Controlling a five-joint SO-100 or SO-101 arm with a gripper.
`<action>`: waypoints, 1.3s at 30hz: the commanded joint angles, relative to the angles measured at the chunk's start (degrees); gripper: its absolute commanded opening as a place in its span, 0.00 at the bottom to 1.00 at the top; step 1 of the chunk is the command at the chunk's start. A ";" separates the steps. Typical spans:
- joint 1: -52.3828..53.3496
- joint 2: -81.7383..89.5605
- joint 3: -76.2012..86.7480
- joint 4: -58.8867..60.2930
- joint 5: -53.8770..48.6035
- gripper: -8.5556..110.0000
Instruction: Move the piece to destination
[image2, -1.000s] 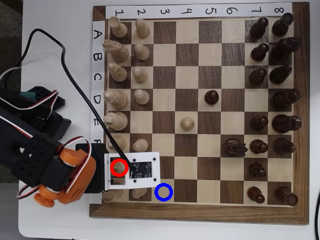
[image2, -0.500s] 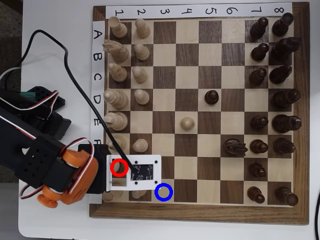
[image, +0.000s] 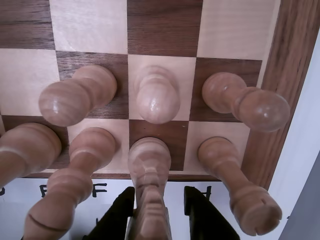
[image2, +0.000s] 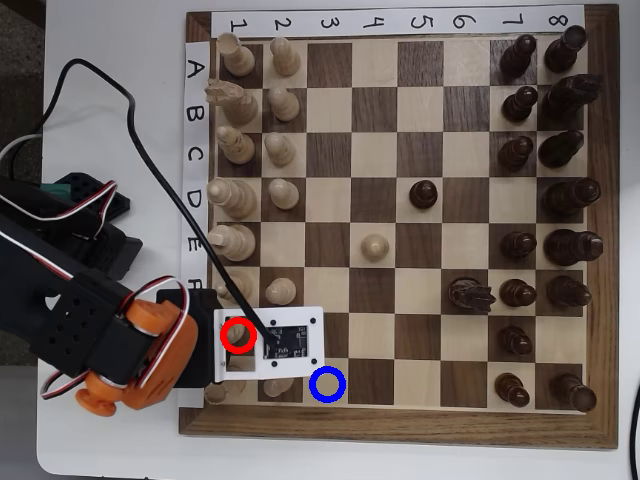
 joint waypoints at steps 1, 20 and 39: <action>0.09 0.00 -2.64 -0.18 -0.44 0.18; 0.53 1.67 -4.39 4.92 -0.70 0.22; 0.09 3.96 -3.60 8.00 0.09 0.19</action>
